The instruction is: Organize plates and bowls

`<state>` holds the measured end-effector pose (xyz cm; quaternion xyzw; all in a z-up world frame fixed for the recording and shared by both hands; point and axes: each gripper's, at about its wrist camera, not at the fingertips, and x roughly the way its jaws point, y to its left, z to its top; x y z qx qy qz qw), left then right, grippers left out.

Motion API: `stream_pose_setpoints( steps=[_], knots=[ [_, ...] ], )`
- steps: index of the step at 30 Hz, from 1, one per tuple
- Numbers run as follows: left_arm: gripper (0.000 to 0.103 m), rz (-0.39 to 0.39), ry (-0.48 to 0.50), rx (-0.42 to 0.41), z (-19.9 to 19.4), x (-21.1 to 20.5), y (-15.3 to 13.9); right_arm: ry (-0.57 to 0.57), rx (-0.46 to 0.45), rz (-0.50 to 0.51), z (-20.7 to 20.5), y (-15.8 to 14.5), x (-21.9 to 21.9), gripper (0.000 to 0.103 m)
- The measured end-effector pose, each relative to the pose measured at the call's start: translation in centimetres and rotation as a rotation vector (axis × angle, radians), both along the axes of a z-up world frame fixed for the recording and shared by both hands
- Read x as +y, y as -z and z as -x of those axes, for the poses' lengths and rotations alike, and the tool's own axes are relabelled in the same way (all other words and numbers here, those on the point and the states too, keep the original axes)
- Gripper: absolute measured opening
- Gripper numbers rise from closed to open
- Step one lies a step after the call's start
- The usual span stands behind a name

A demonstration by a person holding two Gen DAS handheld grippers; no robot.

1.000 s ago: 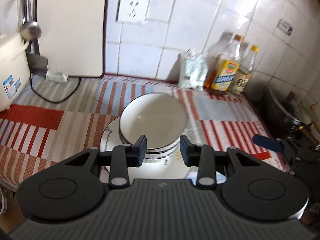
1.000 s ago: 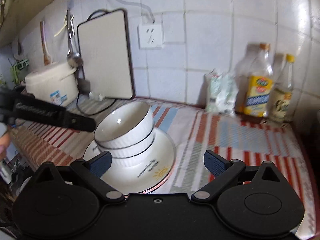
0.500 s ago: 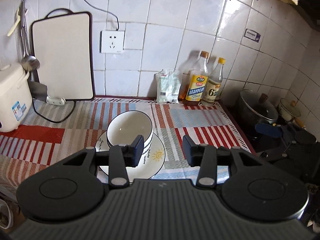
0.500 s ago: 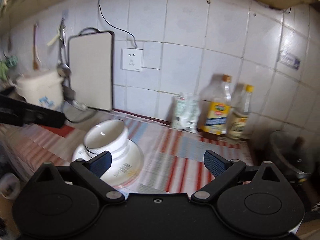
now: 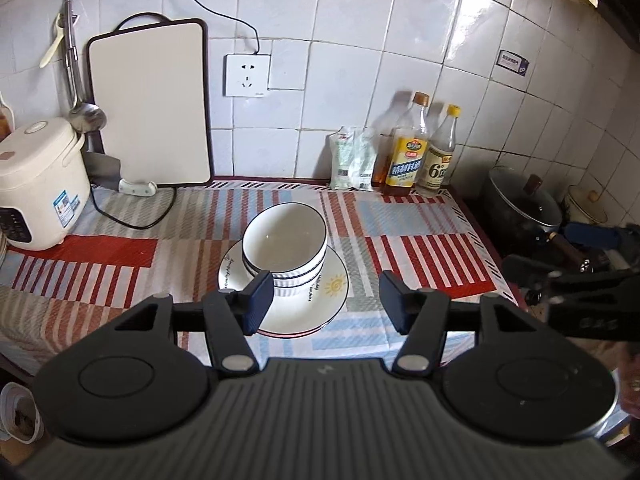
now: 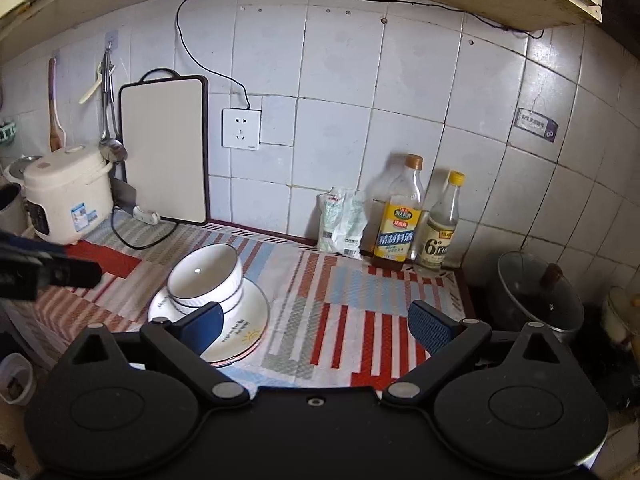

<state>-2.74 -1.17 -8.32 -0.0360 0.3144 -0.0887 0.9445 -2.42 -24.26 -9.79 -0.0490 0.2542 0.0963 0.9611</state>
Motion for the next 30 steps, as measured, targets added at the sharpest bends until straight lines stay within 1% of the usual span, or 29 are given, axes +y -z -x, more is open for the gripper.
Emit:
stream_pose_setpoints(
  steps=[1, 4, 5, 6, 8, 9, 10, 12, 15, 18, 21, 24, 30],
  knots=[
    [0.061, 0.002, -0.004, 0.002, 0.1, 0.1, -0.1, 0.002, 0.003, -0.029, 0.5, -0.8, 0.0, 0.1],
    [0.068, 0.0, -0.01, 0.009, 0.3, 0.1, -0.4, 0.012, 0.006, -0.045, 0.8, -1.5, 0.1, 0.1],
    [0.075, -0.005, -0.012, 0.01, 0.4, 0.0, -0.5, 0.03, 0.013, -0.051, 1.1, -2.0, 0.2, 0.1],
    [0.078, -0.011, -0.013, 0.009, 0.5, 0.0, -0.6, 0.039, 0.019, -0.049, 1.2, -2.1, 0.2, 0.101],
    [0.08, -0.02, -0.016, 0.008, 0.6, -0.2, -0.8, 0.048, 0.027, -0.046, 1.3, -2.3, 0.3, 0.103],
    [0.083, -0.022, -0.015, 0.008, 0.7, -0.2, -0.9, 0.057, 0.047, -0.044, 1.4, -2.4, 0.3, 0.103],
    [0.085, -0.022, -0.013, 0.007, 0.8, -0.3, -1.0, 0.057, 0.047, -0.044, 1.4, -2.4, 0.3, 0.103],
    [0.092, -0.02, -0.009, 0.001, 1.0, -0.3, -1.2, 0.067, 0.056, -0.054, 1.6, -2.4, 0.3, 0.103],
    [0.1, -0.016, -0.015, -0.004, 1.1, -0.3, -1.4, 0.089, 0.07, -0.048, 1.8, -2.3, 0.4, 0.103],
    [0.103, -0.034, -0.037, -0.011, 1.2, -0.4, -1.5, 0.104, 0.104, -0.074, 1.8, -2.4, -0.1, 0.103],
    [0.103, -0.018, -0.048, -0.015, 1.4, -0.3, -1.7, 0.113, 0.103, -0.095, 2.0, -2.5, -0.5, 0.103],
    [0.103, -0.025, -0.07, -0.029, 1.8, -0.6, -2.2, 0.134, 0.077, -0.102, 2.5, -2.8, -1.0, 0.103],
    [0.103, -0.06, -0.064, -0.042, 2.3, -1.2, -3.2, 0.141, 0.053, -0.156, 2.7, -2.7, -2.3, 0.103]
  ],
)
